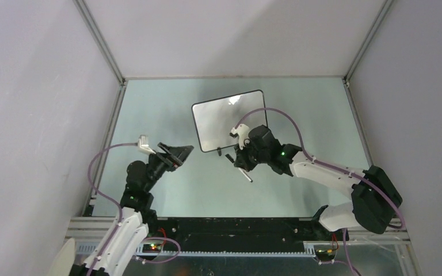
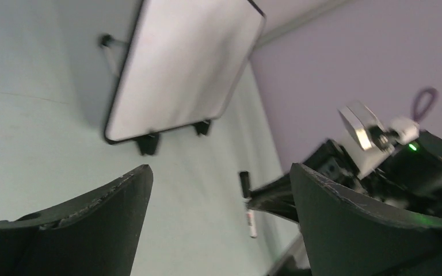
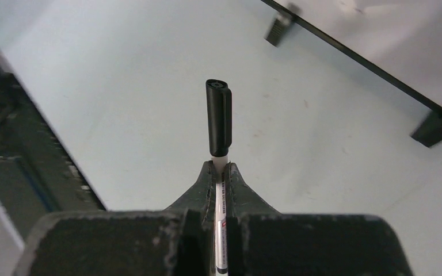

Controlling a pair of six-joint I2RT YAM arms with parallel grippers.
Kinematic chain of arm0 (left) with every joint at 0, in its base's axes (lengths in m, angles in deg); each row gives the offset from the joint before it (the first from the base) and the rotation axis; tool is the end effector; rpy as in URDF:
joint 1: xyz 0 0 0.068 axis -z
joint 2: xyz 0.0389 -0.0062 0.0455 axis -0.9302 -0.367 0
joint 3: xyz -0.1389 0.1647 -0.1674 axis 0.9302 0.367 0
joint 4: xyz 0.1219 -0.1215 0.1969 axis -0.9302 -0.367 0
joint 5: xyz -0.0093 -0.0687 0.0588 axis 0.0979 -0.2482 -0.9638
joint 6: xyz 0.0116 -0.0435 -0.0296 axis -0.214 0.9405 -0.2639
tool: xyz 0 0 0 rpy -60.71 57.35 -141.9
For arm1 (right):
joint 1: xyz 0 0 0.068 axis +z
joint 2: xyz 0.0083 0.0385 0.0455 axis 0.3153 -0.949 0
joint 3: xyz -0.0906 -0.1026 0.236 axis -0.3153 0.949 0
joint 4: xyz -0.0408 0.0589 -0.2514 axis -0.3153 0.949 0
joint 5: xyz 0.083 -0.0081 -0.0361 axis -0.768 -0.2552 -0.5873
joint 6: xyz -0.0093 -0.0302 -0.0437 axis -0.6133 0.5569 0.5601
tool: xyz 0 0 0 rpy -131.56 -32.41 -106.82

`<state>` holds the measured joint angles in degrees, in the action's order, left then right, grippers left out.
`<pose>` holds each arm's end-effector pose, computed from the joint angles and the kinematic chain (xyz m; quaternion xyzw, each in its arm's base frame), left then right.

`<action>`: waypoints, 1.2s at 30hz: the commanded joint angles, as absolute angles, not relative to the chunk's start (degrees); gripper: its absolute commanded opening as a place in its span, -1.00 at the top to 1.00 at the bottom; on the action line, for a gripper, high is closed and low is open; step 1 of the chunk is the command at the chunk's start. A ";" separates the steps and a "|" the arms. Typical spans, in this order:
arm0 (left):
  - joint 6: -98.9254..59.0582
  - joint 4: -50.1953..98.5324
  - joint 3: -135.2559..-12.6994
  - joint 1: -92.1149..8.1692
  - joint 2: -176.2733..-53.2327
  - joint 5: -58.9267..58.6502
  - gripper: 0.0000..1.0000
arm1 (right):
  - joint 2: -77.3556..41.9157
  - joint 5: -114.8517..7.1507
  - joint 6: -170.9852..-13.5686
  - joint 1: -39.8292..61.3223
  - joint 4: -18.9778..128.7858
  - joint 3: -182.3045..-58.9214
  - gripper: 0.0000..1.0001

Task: Write a sentence on the whiteboard
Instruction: Pick up the whiteboard marker at the center of the board.

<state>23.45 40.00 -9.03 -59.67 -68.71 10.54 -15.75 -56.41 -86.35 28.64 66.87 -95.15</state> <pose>0.1434 -0.0338 0.1984 -0.1803 0.7087 -0.4570 0.5065 0.1967 0.2202 0.2344 -0.3894 0.8213 0.2401 0.3409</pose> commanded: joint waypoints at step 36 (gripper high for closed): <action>33.52 58.98 -14.52 -34.18 -81.44 4.39 0.17 | -16.01 -78.23 -106.13 29.27 52.67 -102.19 1.00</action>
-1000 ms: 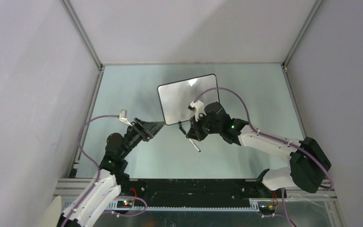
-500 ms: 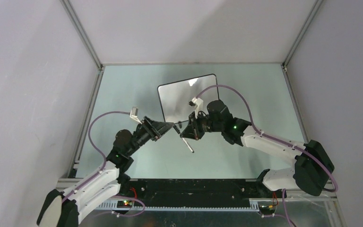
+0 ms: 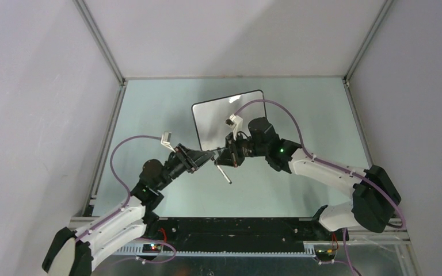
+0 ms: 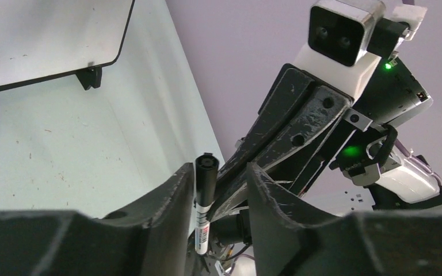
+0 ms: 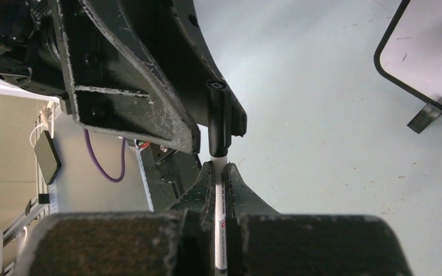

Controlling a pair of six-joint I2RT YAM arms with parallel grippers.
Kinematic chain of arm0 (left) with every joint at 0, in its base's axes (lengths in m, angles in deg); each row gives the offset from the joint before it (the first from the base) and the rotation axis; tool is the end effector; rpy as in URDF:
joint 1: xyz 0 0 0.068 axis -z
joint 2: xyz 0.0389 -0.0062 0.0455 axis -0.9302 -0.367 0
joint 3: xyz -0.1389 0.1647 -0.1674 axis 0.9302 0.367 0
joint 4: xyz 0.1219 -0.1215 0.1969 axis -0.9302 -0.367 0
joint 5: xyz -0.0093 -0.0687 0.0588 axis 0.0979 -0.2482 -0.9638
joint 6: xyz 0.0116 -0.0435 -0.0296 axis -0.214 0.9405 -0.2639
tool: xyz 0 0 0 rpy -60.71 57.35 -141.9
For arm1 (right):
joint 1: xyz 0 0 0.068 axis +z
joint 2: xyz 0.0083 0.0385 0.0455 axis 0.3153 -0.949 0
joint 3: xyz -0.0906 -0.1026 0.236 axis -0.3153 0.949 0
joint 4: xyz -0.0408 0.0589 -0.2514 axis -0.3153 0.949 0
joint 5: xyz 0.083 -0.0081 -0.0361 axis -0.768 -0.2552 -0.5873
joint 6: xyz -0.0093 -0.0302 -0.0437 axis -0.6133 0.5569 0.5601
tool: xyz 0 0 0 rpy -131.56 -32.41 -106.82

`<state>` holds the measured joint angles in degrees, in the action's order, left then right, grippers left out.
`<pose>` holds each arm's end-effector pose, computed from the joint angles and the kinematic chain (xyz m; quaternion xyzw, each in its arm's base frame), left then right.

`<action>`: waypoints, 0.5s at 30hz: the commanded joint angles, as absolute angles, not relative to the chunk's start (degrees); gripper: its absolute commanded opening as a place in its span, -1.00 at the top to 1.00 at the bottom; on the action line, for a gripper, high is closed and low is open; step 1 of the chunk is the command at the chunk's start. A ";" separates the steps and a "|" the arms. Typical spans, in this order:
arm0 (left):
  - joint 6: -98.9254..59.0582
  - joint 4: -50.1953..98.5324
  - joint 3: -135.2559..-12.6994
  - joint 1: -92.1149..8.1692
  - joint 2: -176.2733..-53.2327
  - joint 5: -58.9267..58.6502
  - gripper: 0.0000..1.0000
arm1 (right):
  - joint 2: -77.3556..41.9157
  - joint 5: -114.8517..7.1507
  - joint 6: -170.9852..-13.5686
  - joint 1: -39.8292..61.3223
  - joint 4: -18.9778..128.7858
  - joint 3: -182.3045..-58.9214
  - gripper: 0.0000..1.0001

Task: Write a sentence on the whiteboard
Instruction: Pick up the whiteboard marker at the center of the board.

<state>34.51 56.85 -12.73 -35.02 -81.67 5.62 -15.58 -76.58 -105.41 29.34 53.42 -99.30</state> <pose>0.1401 -0.1028 0.2213 -0.1057 0.6784 -0.6052 0.4029 0.1972 0.2436 0.2829 -0.3330 0.7502 0.4759 0.3161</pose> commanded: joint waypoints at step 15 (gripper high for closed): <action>29.39 49.74 -16.79 -33.75 -73.92 -1.80 1.00 | -11.69 -74.85 -104.84 29.20 55.31 -99.54 -0.28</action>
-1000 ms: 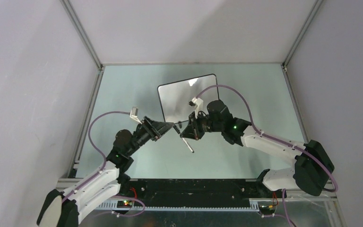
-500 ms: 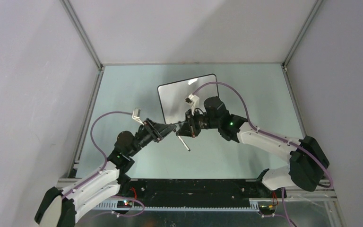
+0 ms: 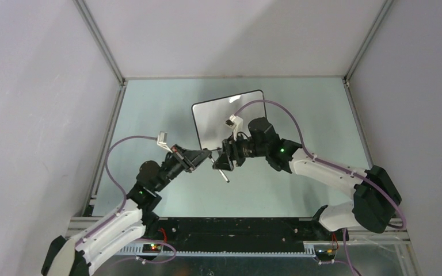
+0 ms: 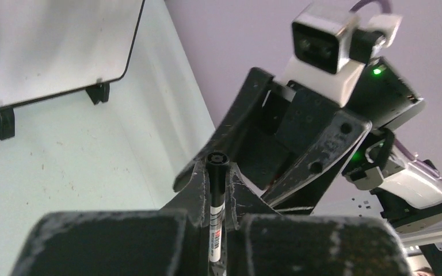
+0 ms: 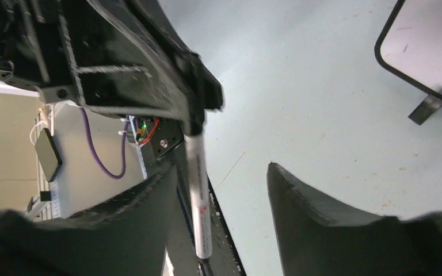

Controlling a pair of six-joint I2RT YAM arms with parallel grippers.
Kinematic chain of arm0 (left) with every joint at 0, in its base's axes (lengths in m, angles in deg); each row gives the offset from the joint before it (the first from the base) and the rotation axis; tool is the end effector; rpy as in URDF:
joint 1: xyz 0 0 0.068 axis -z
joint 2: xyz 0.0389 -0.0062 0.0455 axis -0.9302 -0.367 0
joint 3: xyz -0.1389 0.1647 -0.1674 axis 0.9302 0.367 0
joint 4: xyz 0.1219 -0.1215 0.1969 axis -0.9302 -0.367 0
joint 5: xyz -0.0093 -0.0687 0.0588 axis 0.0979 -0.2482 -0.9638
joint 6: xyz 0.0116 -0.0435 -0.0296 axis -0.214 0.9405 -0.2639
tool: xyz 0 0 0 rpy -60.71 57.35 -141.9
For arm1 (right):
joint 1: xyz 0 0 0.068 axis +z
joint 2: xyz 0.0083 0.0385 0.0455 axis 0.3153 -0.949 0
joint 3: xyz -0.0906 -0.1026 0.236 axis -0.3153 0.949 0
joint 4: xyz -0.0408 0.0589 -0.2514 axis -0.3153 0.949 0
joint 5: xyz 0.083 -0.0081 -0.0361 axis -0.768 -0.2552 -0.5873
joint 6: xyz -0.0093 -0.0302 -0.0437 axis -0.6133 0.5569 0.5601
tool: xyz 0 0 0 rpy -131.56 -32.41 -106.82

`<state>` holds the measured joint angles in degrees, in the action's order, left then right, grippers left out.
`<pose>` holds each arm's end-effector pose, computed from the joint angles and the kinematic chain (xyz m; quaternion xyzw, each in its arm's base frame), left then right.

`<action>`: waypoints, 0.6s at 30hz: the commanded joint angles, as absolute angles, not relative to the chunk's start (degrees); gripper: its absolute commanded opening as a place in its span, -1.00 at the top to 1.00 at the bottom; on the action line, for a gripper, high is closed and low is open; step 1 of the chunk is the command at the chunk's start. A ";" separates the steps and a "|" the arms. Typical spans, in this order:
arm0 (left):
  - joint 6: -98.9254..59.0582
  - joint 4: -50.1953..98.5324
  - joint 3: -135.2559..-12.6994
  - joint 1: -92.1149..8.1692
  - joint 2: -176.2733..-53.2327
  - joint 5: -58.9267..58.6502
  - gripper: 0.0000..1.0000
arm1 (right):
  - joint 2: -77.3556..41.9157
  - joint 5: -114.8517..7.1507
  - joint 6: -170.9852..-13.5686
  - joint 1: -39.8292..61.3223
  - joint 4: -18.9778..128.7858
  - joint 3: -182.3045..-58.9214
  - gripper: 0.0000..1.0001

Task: Write a sentence on the whiteboard
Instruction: Pick up the whiteboard marker at the center of the board.

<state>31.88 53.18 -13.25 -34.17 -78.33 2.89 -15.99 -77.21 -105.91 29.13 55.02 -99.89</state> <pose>0.1353 -0.1006 0.2264 -0.1018 0.6776 -0.5904 0.4266 0.1984 0.2437 0.2818 -0.3296 0.7573 0.4758 0.3024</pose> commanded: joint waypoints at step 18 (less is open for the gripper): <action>57.01 70.91 -7.13 -33.91 -73.15 -21.78 1.00 | 4.46 -47.98 -127.21 36.03 6.22 -73.46 -0.38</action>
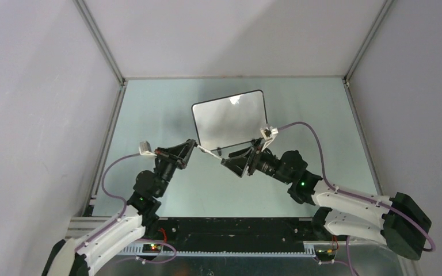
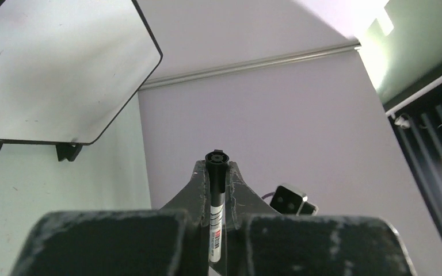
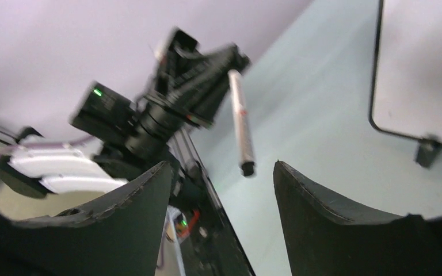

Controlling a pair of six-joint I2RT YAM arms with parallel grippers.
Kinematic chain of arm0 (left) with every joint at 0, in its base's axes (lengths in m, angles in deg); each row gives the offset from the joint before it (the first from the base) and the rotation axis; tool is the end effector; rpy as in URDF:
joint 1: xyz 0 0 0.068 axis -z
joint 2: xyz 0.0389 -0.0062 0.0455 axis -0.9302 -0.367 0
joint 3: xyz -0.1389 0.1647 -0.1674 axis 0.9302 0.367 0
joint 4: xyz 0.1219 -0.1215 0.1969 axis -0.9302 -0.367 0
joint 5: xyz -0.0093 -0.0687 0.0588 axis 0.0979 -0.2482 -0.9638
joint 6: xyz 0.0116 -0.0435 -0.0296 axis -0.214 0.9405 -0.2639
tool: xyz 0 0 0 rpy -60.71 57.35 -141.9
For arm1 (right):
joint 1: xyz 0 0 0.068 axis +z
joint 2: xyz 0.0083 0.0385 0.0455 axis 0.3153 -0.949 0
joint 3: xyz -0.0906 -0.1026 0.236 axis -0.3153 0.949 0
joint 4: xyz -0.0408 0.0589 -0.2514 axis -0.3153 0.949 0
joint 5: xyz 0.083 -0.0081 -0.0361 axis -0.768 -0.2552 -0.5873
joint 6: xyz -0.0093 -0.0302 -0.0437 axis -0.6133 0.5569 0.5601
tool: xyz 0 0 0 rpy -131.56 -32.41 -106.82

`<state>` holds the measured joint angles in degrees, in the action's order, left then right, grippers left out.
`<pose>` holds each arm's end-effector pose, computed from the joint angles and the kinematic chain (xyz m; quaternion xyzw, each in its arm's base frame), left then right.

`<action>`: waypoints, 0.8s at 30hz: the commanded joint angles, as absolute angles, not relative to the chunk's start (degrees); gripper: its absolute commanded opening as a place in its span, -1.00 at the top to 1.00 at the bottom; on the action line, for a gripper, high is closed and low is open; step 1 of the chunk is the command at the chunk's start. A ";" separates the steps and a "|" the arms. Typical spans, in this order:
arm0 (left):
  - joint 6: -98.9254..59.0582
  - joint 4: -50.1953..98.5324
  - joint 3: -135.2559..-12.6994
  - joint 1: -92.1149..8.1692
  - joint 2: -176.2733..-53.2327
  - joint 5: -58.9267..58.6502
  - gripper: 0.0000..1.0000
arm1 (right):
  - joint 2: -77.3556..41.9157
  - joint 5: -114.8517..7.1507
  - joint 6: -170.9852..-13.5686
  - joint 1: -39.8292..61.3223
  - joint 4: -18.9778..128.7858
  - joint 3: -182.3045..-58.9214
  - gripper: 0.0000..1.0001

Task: Write a sentence on the whiteboard
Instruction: Pick up the whiteboard marker at the center of the board.

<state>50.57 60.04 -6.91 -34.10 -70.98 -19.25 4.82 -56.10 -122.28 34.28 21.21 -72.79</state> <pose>0.1260 -0.0780 0.2179 -0.3219 0.5468 -0.6236 0.4567 0.1362 0.1885 0.2696 -0.1567 0.6746 0.5483 0.4687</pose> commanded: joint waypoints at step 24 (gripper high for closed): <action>55.62 72.98 -7.53 -33.87 -72.25 -20.00 1.00 | -3.16 -49.61 -138.42 37.68 6.83 -79.24 -0.04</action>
